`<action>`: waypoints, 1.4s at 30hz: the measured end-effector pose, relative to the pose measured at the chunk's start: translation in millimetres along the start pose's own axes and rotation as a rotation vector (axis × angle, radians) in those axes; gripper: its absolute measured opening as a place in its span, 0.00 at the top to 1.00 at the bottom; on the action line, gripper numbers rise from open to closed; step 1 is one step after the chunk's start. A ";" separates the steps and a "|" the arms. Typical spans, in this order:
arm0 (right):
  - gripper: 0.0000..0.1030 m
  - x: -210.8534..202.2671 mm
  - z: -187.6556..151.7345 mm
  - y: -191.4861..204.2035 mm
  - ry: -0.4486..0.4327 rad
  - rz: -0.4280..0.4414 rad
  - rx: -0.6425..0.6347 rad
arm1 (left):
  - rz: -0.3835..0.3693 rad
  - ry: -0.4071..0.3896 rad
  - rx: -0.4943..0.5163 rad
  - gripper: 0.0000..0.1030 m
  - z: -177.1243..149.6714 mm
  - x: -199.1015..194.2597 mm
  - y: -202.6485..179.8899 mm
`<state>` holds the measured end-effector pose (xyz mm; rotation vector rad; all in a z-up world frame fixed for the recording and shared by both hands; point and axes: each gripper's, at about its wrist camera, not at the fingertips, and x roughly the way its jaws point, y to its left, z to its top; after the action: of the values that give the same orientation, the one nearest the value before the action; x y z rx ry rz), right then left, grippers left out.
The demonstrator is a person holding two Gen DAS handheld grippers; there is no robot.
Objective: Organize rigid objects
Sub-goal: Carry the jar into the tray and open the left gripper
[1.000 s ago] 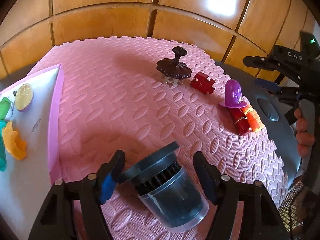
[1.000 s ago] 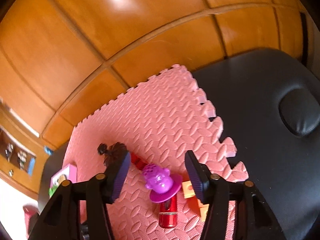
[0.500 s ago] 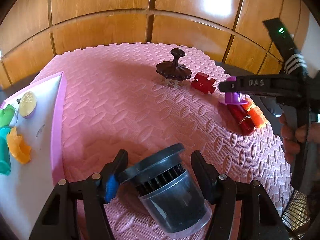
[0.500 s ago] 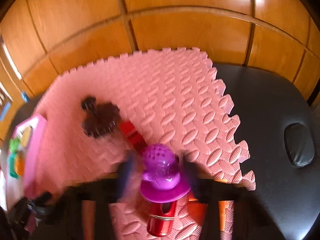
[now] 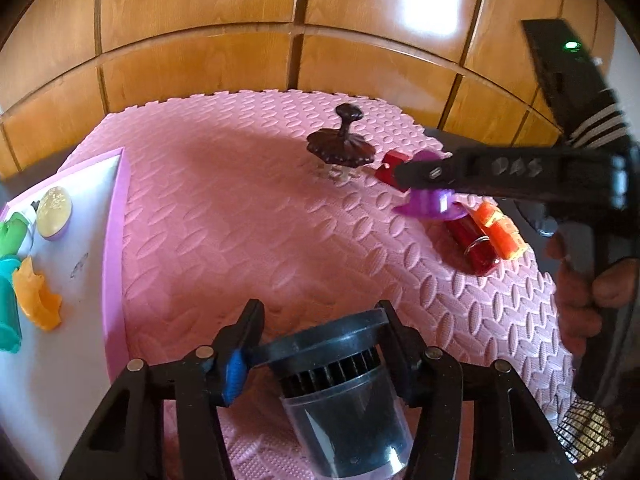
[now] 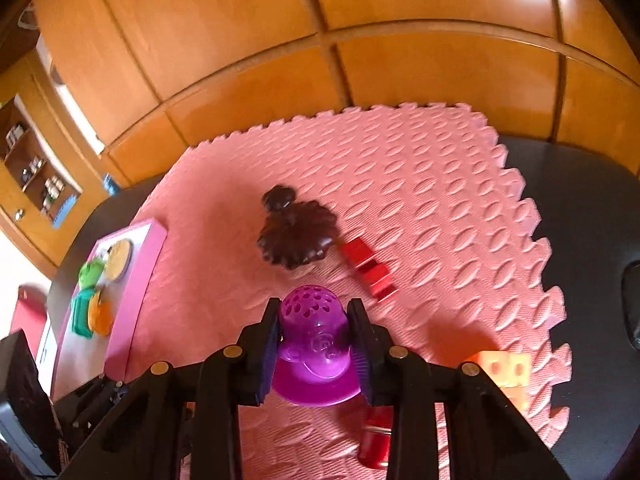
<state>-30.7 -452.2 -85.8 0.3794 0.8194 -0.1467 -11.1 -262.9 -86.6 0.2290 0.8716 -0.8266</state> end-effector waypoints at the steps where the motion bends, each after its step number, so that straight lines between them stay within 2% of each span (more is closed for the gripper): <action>1: 0.69 2.4 -1.3 3.7 0.012 -0.005 -0.021 | -0.004 -0.002 0.006 0.44 0.0 -1.1 -1.6; 6: 0.69 26.5 -10.3 8.3 0.090 -0.072 -0.061 | -0.024 -0.008 -0.010 0.45 1.4 -8.8 0.1; 15: 0.69 27.4 -11.6 11.4 0.082 -0.099 -0.086 | -0.062 -0.108 -0.086 0.44 25.0 -64.6 23.6; 20: 0.69 27.6 -11.7 13.5 0.083 -0.107 -0.094 | 0.003 -0.182 -0.167 0.44 44.4 -93.7 71.7; 22: 0.69 28.1 -12.3 15.6 0.083 -0.118 -0.109 | 0.044 -0.173 -0.194 0.44 48.8 -89.1 92.2; 25: 0.69 29.2 -11.7 16.9 0.085 -0.126 -0.116 | 0.059 -0.114 -0.229 0.44 52.6 -68.7 122.7; 30: 0.69 29.3 -11.4 16.5 0.087 -0.125 -0.120 | 0.091 -0.039 -0.270 0.44 53.2 -37.9 147.3; 35: 0.69 29.5 -11.3 16.7 0.087 -0.125 -0.122 | 0.132 -0.005 -0.295 0.44 49.6 -15.1 165.7; 37: 0.69 29.1 -11.3 16.4 0.087 -0.125 -0.125 | 0.138 -0.009 -0.307 0.43 48.5 -11.8 172.6; 40: 0.69 29.2 -10.9 16.4 0.088 -0.125 -0.128 | 0.137 -0.036 -0.306 0.32 47.7 -19.0 172.2; 42: 0.69 29.6 -11.2 16.9 0.088 -0.129 -0.135 | 0.142 -0.057 -0.313 0.31 48.6 -26.9 170.9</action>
<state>-13.7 -431.8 -110.0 0.2068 0.9356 -0.1949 131.2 -156.7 -59.2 -0.0079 0.9076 -0.5527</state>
